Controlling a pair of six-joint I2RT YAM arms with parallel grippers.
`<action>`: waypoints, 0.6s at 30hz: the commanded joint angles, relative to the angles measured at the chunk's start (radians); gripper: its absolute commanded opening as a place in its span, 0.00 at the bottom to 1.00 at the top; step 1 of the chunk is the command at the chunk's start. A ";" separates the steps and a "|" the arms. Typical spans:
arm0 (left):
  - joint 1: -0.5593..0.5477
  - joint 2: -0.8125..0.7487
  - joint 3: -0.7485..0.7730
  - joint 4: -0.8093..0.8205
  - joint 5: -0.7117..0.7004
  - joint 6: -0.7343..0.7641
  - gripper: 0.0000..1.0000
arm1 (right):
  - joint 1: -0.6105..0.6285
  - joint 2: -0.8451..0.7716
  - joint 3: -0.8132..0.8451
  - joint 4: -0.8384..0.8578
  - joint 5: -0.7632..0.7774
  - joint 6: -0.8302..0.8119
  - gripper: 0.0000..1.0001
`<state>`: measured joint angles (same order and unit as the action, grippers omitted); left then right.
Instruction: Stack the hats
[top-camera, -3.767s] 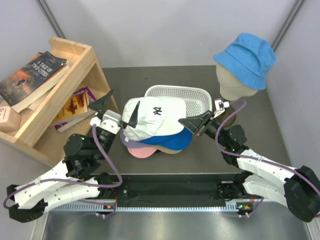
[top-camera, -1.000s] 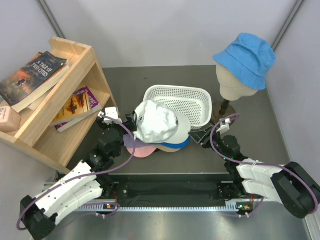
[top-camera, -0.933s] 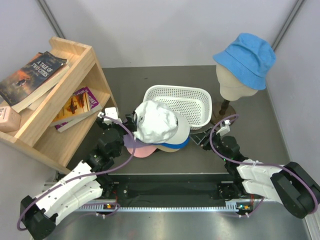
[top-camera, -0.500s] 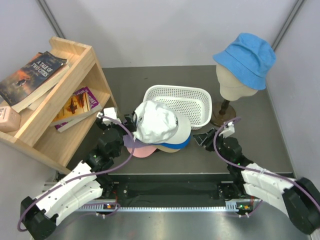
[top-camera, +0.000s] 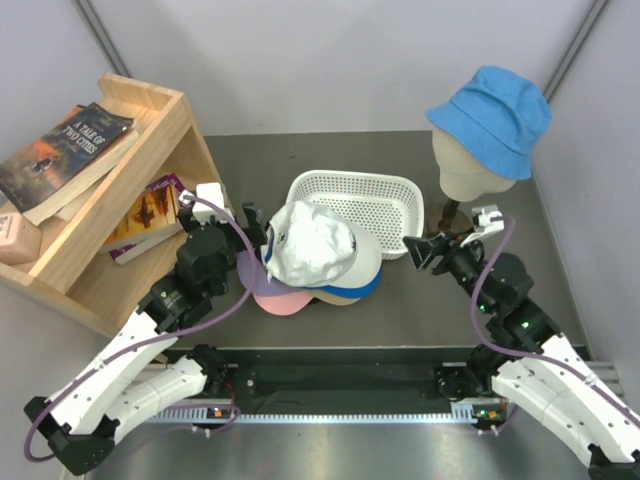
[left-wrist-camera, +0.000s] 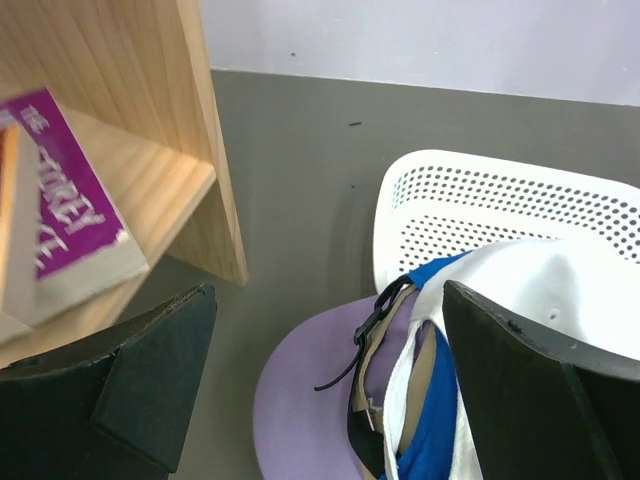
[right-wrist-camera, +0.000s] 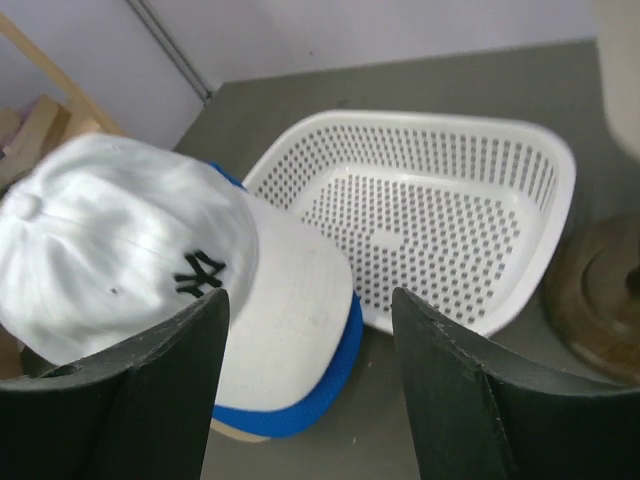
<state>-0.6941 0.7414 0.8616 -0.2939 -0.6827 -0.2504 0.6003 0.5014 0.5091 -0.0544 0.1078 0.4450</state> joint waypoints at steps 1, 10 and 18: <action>0.005 0.027 0.105 -0.097 0.029 0.080 0.99 | 0.010 0.052 0.251 -0.130 0.006 -0.227 0.66; 0.008 0.093 0.169 -0.070 0.112 0.201 0.99 | 0.010 0.167 0.615 -0.108 -0.042 -0.416 0.66; 0.025 0.124 0.129 -0.027 0.175 0.198 0.99 | 0.010 0.284 0.792 -0.107 0.016 -0.532 0.65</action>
<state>-0.6819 0.8501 1.0042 -0.3725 -0.5587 -0.0658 0.6014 0.7200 1.2121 -0.1829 0.0860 0.0128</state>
